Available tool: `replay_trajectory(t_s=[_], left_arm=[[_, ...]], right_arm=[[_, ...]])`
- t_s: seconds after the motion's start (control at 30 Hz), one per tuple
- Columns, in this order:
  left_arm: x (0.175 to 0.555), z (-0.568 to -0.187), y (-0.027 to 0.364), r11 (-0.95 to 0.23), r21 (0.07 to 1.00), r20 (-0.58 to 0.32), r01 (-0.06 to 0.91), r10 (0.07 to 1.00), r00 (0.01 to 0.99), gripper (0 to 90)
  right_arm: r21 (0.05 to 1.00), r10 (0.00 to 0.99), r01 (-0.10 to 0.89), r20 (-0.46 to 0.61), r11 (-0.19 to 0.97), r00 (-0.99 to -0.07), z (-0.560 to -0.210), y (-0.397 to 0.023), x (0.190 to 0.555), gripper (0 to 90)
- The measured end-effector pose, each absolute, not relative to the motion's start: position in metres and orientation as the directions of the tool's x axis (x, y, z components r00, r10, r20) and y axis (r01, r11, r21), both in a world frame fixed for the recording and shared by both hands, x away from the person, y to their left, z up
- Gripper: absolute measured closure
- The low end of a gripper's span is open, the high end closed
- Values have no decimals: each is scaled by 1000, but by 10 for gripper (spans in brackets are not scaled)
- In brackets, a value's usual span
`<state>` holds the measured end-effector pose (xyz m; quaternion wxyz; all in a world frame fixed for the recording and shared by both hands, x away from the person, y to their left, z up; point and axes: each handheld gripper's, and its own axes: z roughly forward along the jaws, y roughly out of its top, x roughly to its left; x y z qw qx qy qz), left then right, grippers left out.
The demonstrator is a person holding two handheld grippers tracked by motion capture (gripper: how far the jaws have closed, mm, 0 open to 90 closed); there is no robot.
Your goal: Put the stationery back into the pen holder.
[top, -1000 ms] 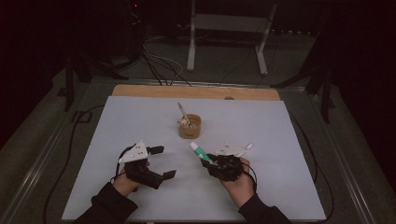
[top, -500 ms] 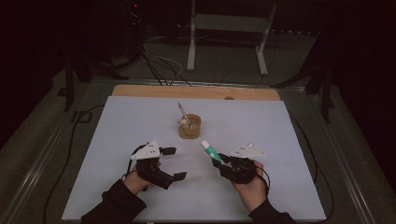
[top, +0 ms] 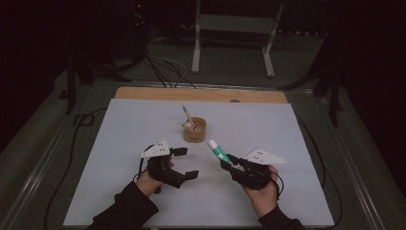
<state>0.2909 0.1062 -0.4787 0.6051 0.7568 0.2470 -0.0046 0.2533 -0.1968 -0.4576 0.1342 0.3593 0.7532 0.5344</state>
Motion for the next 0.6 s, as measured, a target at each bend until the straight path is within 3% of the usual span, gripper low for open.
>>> replay_trajectory(t_s=[0.37, 0.6], left_arm=[[298, -479, 89, -147, 876, -379, 459, 377, 845, 51], [301, -478, 83, -82, 817, -511, 571, 355, 783, 55]], right_arm=[[893, 679, 409, 181, 189, -711, -470, -191, 254, 664], [900, 671, 386, 160, 201, -723, -475, -184, 251, 664]])
